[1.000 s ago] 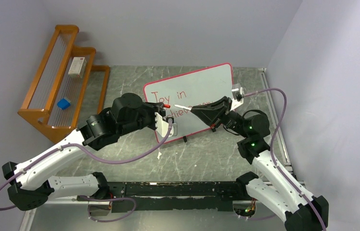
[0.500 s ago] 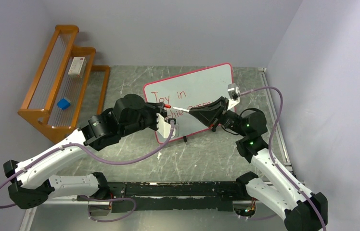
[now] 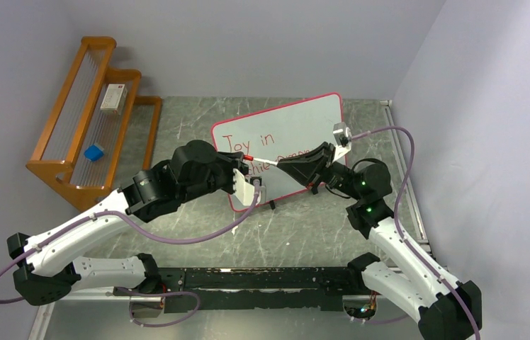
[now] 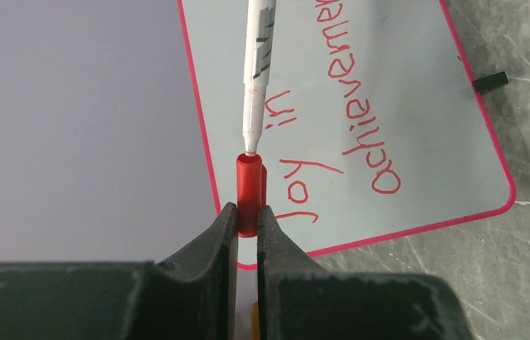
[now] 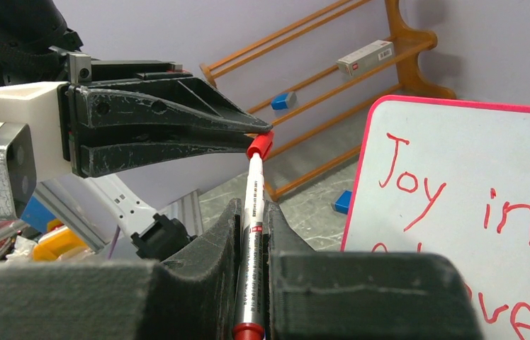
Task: Write a sentence on the whiteboard
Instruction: Close the whiteboard marker at the center of the board.
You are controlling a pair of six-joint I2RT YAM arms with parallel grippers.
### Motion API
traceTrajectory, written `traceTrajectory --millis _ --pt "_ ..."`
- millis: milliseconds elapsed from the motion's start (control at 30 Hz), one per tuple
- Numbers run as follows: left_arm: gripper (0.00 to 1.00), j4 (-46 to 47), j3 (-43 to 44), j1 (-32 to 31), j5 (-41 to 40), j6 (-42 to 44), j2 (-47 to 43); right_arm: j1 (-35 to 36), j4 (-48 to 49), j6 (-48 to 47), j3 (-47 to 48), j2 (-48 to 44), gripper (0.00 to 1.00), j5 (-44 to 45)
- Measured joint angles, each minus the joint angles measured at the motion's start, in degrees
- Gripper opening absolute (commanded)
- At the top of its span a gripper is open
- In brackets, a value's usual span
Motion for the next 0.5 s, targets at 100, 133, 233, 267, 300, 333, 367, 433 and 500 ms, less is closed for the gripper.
traceTrajectory --millis 100,133,233,267,300,333,367,433,500 --pt "0.05 0.00 0.02 -0.22 -0.09 0.02 0.00 0.07 -0.09 -0.02 0.09 0.33 0.00 0.02" --pt "0.05 -0.04 0.04 -0.31 -0.11 0.02 0.00 0.09 -0.11 -0.02 0.13 0.37 0.00 0.02" --pt "0.05 -0.52 0.48 -0.52 -0.17 0.22 0.11 0.15 -0.20 -0.09 0.20 0.44 0.00 0.02" --pt "0.05 -0.68 0.76 -0.63 -0.22 0.24 0.20 0.17 -0.20 -0.09 0.22 0.46 0.00 0.02" --pt "0.05 -0.90 1.09 -0.81 -0.28 0.31 0.28 0.22 -0.17 -0.09 0.28 0.52 0.00 0.02" --pt "0.05 -1.09 1.33 -0.94 -0.33 0.35 0.37 0.26 -0.15 -0.09 0.37 0.66 0.00 0.02" --pt "0.05 -1.60 1.84 -1.14 -0.52 0.39 0.57 0.28 -0.15 -0.09 0.46 0.79 0.00 0.02" --pt "0.05 -2.32 2.64 -1.66 -0.90 0.42 1.07 0.31 -0.07 -0.11 0.55 1.07 0.00 0.02" --pt "0.05 -3.19 3.50 -2.32 -1.42 0.44 1.81 0.42 0.15 -0.09 0.55 1.44 0.00 0.04"
